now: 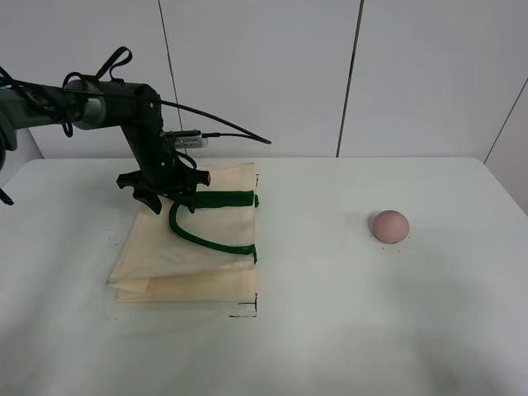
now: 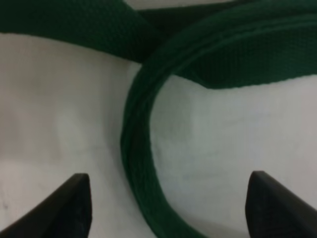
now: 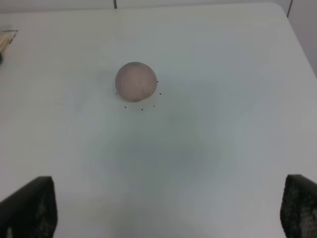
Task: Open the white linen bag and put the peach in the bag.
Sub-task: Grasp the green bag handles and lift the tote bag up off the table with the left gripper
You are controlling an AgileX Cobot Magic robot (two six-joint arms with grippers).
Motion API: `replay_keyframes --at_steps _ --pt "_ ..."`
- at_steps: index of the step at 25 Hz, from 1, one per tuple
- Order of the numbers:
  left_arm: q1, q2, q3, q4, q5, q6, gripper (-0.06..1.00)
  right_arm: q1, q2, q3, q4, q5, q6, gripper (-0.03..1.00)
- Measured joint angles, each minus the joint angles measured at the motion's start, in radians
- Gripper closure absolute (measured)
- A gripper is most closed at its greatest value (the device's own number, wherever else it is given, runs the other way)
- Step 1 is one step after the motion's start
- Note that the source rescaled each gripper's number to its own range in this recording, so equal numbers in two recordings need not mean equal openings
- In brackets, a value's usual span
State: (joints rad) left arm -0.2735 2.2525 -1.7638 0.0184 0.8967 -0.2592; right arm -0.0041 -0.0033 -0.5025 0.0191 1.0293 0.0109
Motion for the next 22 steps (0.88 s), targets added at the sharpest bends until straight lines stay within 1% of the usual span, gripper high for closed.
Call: replay_keyframes --at_steps 6,13,15,16,17,18,20,22 --pt "0.000 0.045 -0.001 0.047 -0.007 -0.036 -0.06 0.000 0.000 0.000 0.001 0.000 0.000 -0.03" --pt "0.000 0.082 -0.001 0.052 -0.011 -0.043 -0.06 0.000 0.000 0.000 0.001 0.000 0.000 -0.03" --pt "0.000 0.082 -0.001 0.050 -0.011 -0.046 -0.02 0.000 0.000 0.000 0.001 0.000 0.000 -0.03" --pt "0.000 0.082 -0.001 0.048 -0.013 -0.047 0.03 0.000 0.000 0.000 0.001 0.000 0.000 -0.03" --pt "0.000 0.083 -0.001 0.045 -0.013 -0.047 0.11 0.000 0.000 0.000 0.001 0.000 0.000 -0.03" --pt "-0.004 0.083 -0.001 0.043 -0.015 -0.047 0.21 0.000 0.000 0.000 0.001 0.000 0.000 -0.03" --pt "-0.007 0.083 -0.001 0.038 -0.016 -0.047 0.48 0.000 0.000 0.000 0.001 0.000 0.000 -0.03" --pt "-0.007 0.083 -0.001 0.036 -0.016 -0.047 0.84 0.000 0.000 0.000 0.001 0.000 0.000 -0.03"
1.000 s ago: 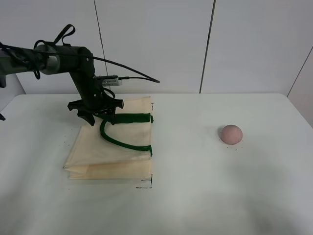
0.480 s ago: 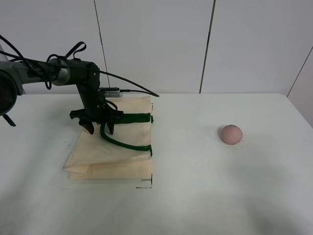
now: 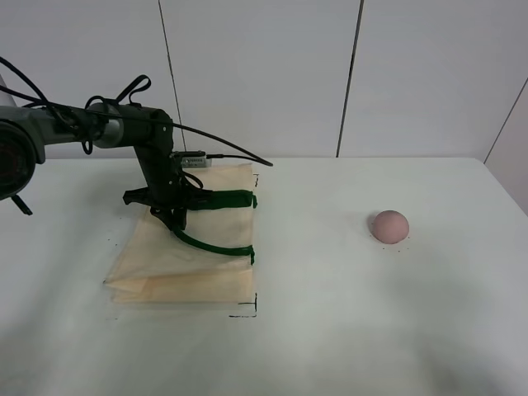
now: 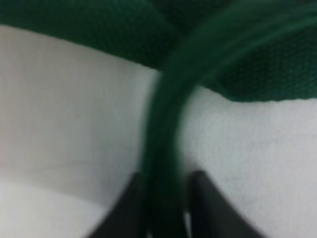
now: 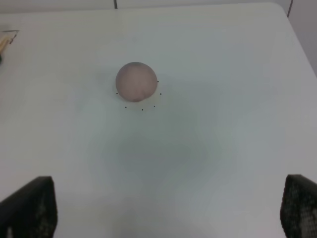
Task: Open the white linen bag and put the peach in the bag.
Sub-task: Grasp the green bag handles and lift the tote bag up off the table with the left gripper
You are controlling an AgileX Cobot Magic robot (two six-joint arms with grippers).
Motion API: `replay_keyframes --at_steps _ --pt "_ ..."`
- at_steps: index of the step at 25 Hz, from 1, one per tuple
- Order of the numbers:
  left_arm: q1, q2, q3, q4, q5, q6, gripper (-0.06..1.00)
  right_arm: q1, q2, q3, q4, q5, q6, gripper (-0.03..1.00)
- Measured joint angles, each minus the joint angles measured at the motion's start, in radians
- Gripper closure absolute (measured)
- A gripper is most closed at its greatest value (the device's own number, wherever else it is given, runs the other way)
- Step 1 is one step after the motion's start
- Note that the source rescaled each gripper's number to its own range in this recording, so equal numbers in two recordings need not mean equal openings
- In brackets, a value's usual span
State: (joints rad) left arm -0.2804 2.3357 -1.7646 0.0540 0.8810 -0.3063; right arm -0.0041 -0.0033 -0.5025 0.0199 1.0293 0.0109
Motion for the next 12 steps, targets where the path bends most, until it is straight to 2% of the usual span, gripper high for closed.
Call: replay_keyframes --at_steps 1,6,12 --pt "0.000 0.000 0.000 -0.001 0.000 0.000 0.94 0.000 0.000 0.000 0.000 0.000 0.000 -0.03" --pt "0.000 0.000 -0.023 0.006 0.027 -0.003 0.94 0.000 0.000 0.000 0.000 0.000 0.000 -0.03" --pt "0.001 -0.065 -0.170 0.019 0.180 0.027 0.94 0.000 0.000 0.000 0.000 0.000 0.000 -0.03"
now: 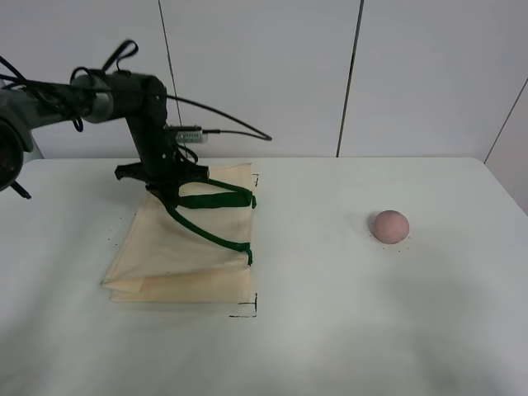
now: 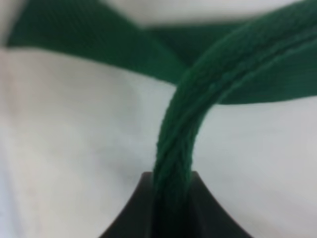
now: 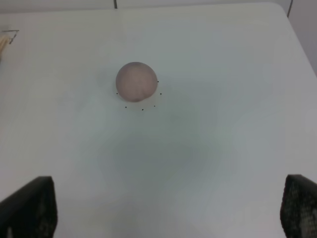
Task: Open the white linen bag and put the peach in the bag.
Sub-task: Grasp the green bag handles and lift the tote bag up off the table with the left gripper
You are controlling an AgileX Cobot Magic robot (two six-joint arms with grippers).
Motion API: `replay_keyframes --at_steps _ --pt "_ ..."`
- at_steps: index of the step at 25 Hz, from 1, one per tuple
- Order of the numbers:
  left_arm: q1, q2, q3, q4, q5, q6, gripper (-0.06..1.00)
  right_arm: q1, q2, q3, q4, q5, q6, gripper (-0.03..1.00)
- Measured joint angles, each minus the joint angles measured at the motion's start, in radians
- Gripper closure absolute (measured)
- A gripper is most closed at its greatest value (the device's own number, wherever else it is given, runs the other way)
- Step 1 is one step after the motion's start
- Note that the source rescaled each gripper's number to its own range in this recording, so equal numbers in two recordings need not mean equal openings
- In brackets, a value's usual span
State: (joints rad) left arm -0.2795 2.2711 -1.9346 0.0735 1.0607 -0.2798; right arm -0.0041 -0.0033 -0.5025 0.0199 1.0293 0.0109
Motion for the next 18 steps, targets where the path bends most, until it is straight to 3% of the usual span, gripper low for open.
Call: replay_keyframes --at_steps 3,7,11,18 --pt "0.000 -0.061 -0.104 -0.005 0.095 0.061 0.94 0.000 0.000 0.000 0.000 0.000 0.000 -0.03" --pt "0.000 -0.159 -0.193 -0.055 0.109 0.108 0.94 0.000 0.000 0.000 0.000 0.000 0.000 -0.03" --pt "0.000 -0.269 -0.214 -0.101 0.111 0.146 0.94 0.000 0.000 0.000 0.000 0.000 0.000 -0.03" --pt "0.001 -0.392 -0.216 -0.099 0.112 0.158 0.94 0.000 0.000 0.000 0.000 0.000 0.000 -0.03"
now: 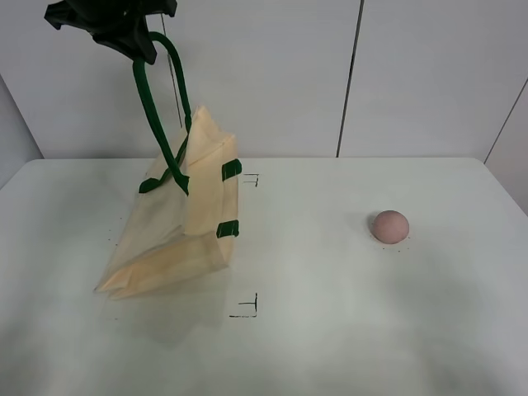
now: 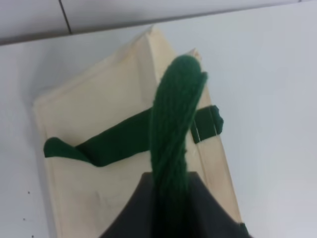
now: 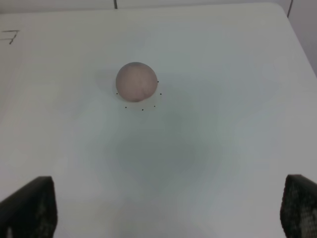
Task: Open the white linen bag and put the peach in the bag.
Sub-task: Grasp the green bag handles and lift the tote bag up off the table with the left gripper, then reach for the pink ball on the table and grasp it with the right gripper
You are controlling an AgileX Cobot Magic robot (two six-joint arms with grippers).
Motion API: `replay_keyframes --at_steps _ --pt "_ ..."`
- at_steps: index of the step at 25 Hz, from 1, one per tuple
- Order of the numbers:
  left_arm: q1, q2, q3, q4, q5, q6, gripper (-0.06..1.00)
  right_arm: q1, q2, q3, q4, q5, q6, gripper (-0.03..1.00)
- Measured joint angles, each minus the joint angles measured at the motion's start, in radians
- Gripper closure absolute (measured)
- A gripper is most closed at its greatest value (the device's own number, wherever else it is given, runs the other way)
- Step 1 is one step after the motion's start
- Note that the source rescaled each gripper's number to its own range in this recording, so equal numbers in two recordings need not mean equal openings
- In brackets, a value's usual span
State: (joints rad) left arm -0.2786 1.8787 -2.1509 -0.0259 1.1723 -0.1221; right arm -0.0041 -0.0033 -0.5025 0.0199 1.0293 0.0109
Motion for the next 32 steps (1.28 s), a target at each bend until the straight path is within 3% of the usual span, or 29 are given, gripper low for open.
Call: replay_keyframes --at_steps 6,13,18,24,32 --pt "0.000 -0.007 0.000 0.000 0.000 0.003 0.94 0.000 0.062 -0.008 0.000 -0.016 0.000 -0.03" --pt "0.000 -0.007 0.000 0.000 0.000 0.003 0.94 0.000 0.636 -0.150 0.011 -0.169 -0.041 -0.03" --pt "0.000 -0.007 0.000 -0.003 0.000 0.003 0.94 0.000 1.122 -0.352 0.012 -0.259 -0.063 -0.03" --pt "0.000 -0.007 0.000 -0.003 0.000 0.004 0.94 0.012 1.616 -0.666 0.012 -0.255 -0.118 -0.03" --pt "0.000 -0.007 0.000 -0.003 0.000 0.004 0.94 0.090 1.963 -0.897 0.019 -0.243 -0.134 -0.03"
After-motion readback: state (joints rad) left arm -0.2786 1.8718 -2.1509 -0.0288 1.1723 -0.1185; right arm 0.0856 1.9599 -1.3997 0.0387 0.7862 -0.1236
